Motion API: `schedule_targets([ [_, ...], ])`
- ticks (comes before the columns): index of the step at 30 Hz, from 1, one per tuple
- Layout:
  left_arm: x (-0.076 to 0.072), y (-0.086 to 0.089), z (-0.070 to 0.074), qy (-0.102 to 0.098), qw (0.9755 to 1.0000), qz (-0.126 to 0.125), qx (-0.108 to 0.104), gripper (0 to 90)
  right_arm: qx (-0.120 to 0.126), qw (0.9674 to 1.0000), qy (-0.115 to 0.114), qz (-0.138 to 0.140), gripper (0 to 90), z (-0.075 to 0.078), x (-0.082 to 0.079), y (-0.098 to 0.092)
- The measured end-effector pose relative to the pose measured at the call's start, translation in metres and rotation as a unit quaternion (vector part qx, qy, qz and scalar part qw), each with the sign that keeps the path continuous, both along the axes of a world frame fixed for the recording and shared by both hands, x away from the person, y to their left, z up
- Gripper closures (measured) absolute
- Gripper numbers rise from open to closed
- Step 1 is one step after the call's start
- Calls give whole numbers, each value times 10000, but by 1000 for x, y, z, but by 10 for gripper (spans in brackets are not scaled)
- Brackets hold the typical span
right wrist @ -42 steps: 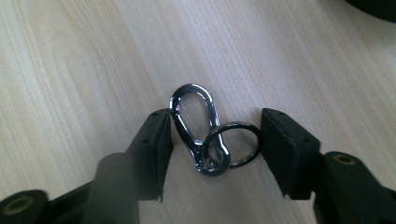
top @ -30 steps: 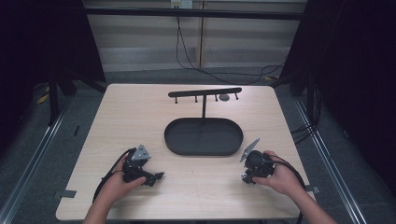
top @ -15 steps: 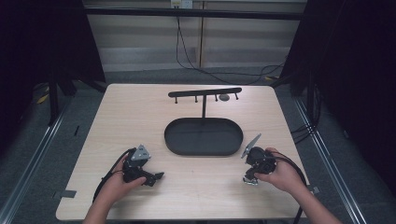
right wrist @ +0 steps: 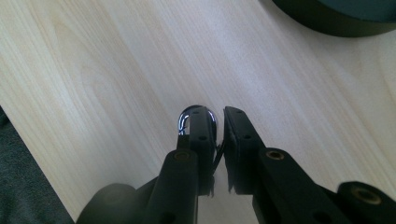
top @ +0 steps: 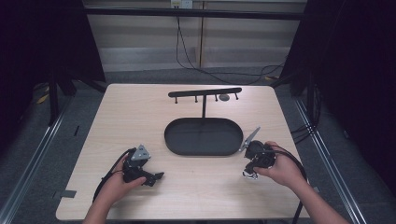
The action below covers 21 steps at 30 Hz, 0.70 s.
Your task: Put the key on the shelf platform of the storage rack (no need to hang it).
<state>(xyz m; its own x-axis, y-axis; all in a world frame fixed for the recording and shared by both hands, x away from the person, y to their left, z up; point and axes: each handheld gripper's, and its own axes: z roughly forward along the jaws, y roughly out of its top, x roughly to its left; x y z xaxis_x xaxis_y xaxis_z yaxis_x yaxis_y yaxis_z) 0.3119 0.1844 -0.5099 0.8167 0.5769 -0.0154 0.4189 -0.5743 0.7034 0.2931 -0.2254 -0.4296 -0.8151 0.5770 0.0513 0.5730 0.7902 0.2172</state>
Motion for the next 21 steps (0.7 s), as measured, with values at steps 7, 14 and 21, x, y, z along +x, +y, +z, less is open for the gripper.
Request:
schedule_targets([
  [7,0,0,0,5,10000,1,-4,27,-22,10000,-15,18,825,6,5,4],
  [14,0,0,0,1,10000,-3,0,27,-2,10000,-47,3,825,11,12,6],
  [21,0,0,0,2,10000,-3,-1,26,-7,10000,-68,-6,825,16,17,9],
])
